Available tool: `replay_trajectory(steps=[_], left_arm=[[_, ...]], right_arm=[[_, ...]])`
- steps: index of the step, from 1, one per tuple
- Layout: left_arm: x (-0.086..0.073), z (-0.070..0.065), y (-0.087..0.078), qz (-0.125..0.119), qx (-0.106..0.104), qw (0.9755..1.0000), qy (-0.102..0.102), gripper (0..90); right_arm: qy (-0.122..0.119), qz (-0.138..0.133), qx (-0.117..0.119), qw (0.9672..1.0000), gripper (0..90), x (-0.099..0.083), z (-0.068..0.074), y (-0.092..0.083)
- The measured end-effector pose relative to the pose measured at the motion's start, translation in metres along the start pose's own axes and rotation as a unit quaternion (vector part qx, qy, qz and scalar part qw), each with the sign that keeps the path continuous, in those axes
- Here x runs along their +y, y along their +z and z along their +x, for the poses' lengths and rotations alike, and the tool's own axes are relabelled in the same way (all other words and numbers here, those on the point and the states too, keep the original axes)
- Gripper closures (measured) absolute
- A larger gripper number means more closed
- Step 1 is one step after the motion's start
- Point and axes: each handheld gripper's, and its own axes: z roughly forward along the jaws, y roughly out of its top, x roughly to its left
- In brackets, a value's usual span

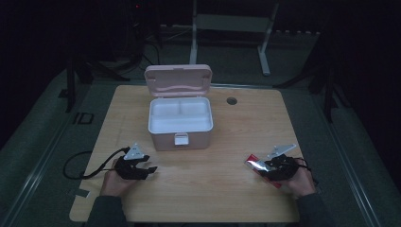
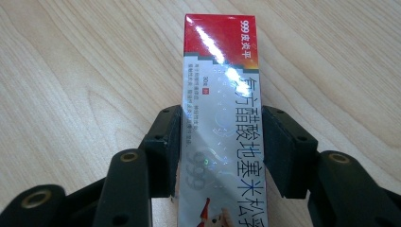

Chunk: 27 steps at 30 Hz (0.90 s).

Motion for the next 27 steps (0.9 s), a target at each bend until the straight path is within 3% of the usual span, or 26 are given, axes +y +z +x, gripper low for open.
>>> replay_trajectory(steps=[5, 14, 24, 27], left_arm=[[0.0, 0.0, 0.0, -0.002, 0.001, 1.0, 0.001, 40.6], [0.0, -0.001, -0.002, -0.012, 0.003, 0.9999, -0.001, 40.2], [0.007, 0.001, -0.014, -0.038, -0.002, 0.9992, -0.013, 41.6], [0.01, 0.003, -0.019, -0.043, 0.006, 0.9989, -0.017, 41.7]], right_arm=[[0.009, -0.005, 0.014, 0.9999, 45.7, 0.001, -0.002, -0.002], [0.006, -0.02, 0.015, 0.9997, 45.5, 0.007, 0.0, -0.007], [-0.027, -0.057, 0.006, 0.998, 46.6, 0.045, 0.011, -0.008], [-0.038, -0.067, 0.01, 0.997, 46.1, 0.059, 0.015, -0.007]])
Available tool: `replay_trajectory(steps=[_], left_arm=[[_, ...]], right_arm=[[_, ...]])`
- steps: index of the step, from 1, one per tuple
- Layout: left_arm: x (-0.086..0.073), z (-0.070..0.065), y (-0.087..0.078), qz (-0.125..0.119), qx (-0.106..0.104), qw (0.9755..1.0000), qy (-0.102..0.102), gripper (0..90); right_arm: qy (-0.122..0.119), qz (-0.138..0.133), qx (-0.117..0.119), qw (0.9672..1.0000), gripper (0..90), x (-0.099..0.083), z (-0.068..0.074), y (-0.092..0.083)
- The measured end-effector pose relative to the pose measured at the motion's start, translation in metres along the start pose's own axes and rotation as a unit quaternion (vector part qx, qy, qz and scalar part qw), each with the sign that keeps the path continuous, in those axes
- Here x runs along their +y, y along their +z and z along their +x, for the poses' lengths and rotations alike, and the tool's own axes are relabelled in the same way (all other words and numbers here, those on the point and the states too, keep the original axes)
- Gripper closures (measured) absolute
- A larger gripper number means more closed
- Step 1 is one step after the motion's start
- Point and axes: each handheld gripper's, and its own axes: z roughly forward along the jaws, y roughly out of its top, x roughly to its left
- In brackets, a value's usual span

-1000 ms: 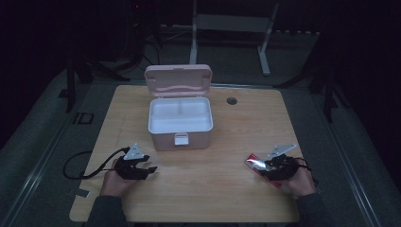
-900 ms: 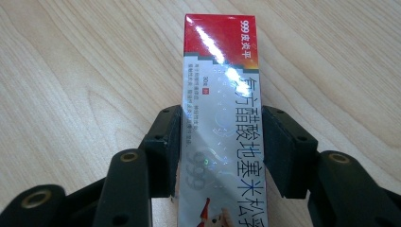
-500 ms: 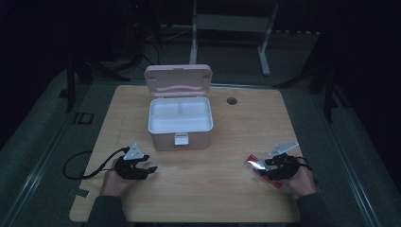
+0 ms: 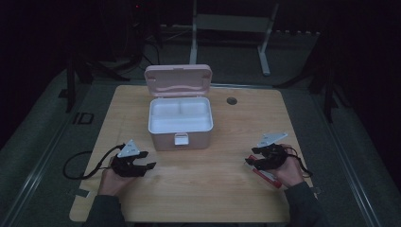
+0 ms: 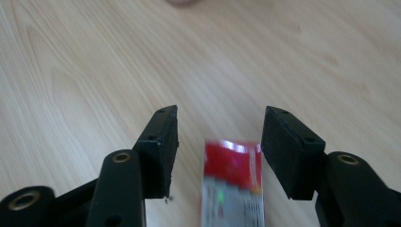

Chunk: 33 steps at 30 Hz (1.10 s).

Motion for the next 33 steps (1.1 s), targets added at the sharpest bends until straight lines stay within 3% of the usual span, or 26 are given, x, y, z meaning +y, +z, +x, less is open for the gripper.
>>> replay_trajectory(steps=[9, 20, 23, 25, 29, 31, 33], left_arm=[[0.022, 0.011, -0.019, -0.037, 0.014, 0.999, -0.022, 41.5], [0.067, 0.03, -0.035, -0.062, 0.035, 0.9972, -0.021, 36.0], [0.076, 0.034, -0.035, -0.063, 0.041, 0.997, -0.019, 35.3], [0.086, 0.041, -0.034, -0.062, 0.043, 0.9968, -0.03, 34.0], [0.095, 0.047, -0.03, -0.054, 0.049, 0.9968, -0.033, 33.6], [0.102, 0.053, -0.017, -0.046, 0.044, 0.9972, -0.039, 31.8], [0.103, 0.055, -0.01, -0.042, 0.043, 0.9973, -0.042, 31.4]], right_arm=[[-0.033, -0.029, 0.003, 0.999, 46.0, 0.05, 0.006, 0.013], [-0.031, -0.069, -0.001, 0.9971, 42.0, 0.106, 0.003, 0.019], [-0.028, -0.08, -0.004, 0.9964, 40.3, 0.114, 0.002, 0.018], [-0.02, -0.095, -0.006, 0.9952, 39.4, 0.127, -0.001, 0.019], [-0.014, -0.104, -0.005, 0.9944, 38.6, 0.134, -0.003, 0.019], [-0.007, -0.103, 0.005, 0.9947, 36.2, 0.147, -0.007, 0.027], [-0.005, -0.098, -0.001, 0.9951, 36.1, 0.153, -0.008, 0.033]])
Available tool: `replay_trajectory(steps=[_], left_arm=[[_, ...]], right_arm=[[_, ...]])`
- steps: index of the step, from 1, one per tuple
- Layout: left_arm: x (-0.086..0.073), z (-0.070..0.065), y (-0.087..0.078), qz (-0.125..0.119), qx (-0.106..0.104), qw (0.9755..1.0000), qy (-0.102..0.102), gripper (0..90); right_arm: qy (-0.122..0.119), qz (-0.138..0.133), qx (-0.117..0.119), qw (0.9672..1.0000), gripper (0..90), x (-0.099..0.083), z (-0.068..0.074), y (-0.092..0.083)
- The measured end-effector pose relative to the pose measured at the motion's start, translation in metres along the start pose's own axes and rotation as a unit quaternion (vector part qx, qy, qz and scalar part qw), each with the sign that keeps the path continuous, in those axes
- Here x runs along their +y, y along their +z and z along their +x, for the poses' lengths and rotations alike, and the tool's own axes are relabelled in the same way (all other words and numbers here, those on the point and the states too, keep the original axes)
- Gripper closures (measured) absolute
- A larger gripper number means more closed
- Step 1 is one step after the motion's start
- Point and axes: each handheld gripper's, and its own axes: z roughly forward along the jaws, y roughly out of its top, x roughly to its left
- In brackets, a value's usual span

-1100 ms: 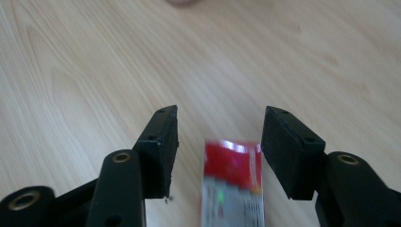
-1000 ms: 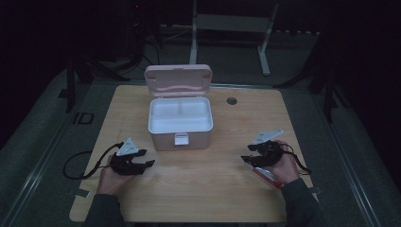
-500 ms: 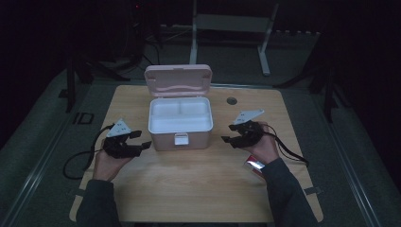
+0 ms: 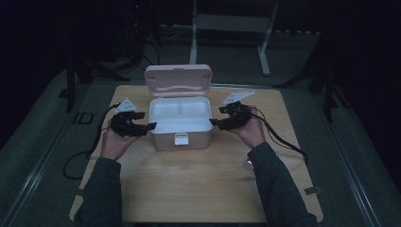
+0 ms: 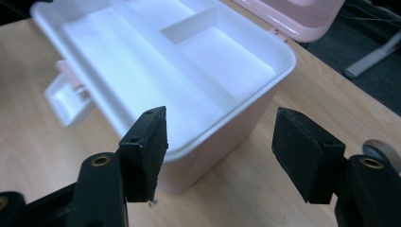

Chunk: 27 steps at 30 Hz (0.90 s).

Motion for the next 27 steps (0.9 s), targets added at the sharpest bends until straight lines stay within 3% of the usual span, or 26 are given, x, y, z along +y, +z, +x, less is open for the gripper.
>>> replay_trajectory(steps=[8, 12, 16, 18, 23, 27], left_arm=[[-0.003, 0.001, 0.019, 0.019, 0.003, 0.9998, -0.007, 31.0], [-0.005, 0.005, 0.021, 0.016, -0.007, 0.9996, -0.021, 32.9], [-0.005, 0.005, 0.023, 0.02, -0.005, 0.9995, -0.024, 34.0], [-0.005, 0.004, 0.025, 0.029, -0.006, 0.9993, -0.024, 35.1], [-0.006, 0.0, 0.028, 0.021, -0.02, 0.9991, -0.032, 35.0], [-0.004, -0.008, 0.032, 0.021, -0.026, 0.9991, -0.027, 35.0]], right_arm=[[0.013, 0.014, 0.001, 0.9998, 36.1, 0.003, -0.003, 0.022], [0.011, 0.028, 0.004, 0.9995, 36.2, 0.001, -0.002, 0.031], [0.006, 0.04, 0.012, 0.9991, 38.1, -0.001, -0.001, 0.037], [0.006, 0.039, 0.016, 0.9991, 39.0, -0.002, 0.0, 0.038], [-0.004, 0.045, 0.01, 0.9989, 39.2, -0.004, 0.001, 0.032], [0.0, 0.044, 0.018, 0.9989, 39.2, -0.011, -0.003, 0.023]])
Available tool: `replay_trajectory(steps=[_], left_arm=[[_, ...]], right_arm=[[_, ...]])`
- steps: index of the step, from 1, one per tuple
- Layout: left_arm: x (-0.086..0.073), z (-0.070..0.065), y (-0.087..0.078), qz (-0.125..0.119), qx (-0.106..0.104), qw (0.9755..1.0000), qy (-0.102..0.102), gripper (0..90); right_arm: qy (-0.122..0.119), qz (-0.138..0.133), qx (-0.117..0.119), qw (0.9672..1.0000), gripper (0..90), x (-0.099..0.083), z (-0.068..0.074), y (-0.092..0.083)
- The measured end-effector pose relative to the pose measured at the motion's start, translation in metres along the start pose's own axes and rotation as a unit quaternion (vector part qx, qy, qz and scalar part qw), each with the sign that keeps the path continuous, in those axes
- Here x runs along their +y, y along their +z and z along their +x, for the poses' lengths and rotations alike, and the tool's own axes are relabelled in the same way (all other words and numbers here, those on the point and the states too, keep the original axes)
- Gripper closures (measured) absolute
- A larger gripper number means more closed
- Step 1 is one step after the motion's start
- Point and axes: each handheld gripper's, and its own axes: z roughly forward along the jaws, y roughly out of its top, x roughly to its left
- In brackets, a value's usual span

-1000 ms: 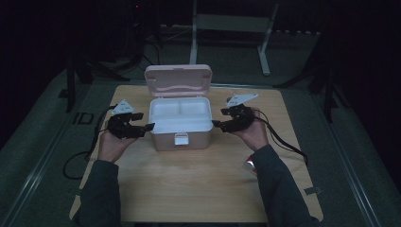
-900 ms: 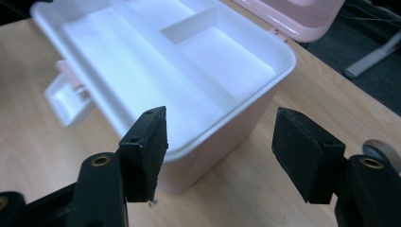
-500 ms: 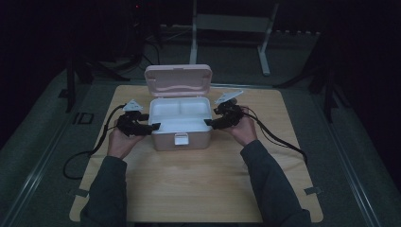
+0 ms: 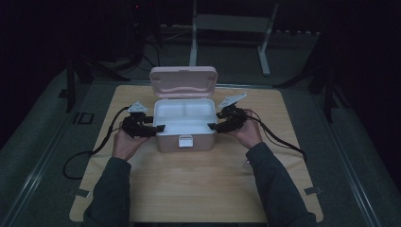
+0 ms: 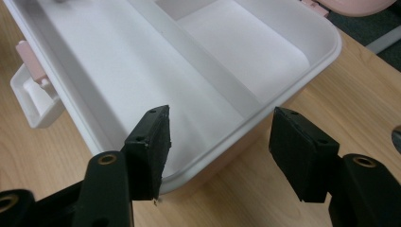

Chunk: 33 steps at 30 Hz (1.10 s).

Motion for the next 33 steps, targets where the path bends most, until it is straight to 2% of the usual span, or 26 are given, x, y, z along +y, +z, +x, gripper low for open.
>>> replay_trajectory(steps=[4, 8, 10, 12, 17, 21, 30, 33], left_arm=[[0.001, -0.007, 0.003, 0.0, -0.003, 1.0, 0.003, 35.0], [0.002, -0.018, 0.007, -0.004, -0.012, 0.9999, 0.003, 34.9], [0.002, -0.02, 0.008, -0.004, -0.012, 0.9999, 0.003, 34.9], [0.003, -0.029, 0.008, 0.005, -0.008, 0.9999, 0.007, 34.9], [0.004, -0.039, 0.009, 0.009, -0.008, 0.9999, 0.011, 34.9], [0.003, -0.046, 0.009, 0.013, -0.008, 0.9998, 0.016, 34.9], [-0.001, -0.055, 0.009, 0.004, -0.017, 0.9998, 0.013, 34.9], [-0.001, -0.059, 0.009, 0.007, -0.015, 0.9997, 0.016, 34.9]], right_arm=[[0.003, 0.0, 0.003, 1.0, 39.2, -0.009, -0.003, -0.009], [0.0, 0.006, -0.004, 1.0, 39.0, -0.016, -0.001, -0.018], [0.002, 0.004, -0.004, 1.0, 39.0, -0.018, -0.001, -0.02], [0.004, 0.0, -0.001, 1.0, 39.1, -0.024, -0.001, -0.025], [0.004, 0.002, -0.004, 1.0, 39.1, -0.031, 0.001, -0.033], [0.004, 0.003, -0.006, 1.0, 39.1, -0.036, 0.003, -0.038], [0.008, -0.002, -0.009, 0.9999, 39.0, -0.047, 0.01, -0.048], [0.01, -0.004, -0.009, 0.9999, 39.0, -0.05, 0.011, -0.051]])
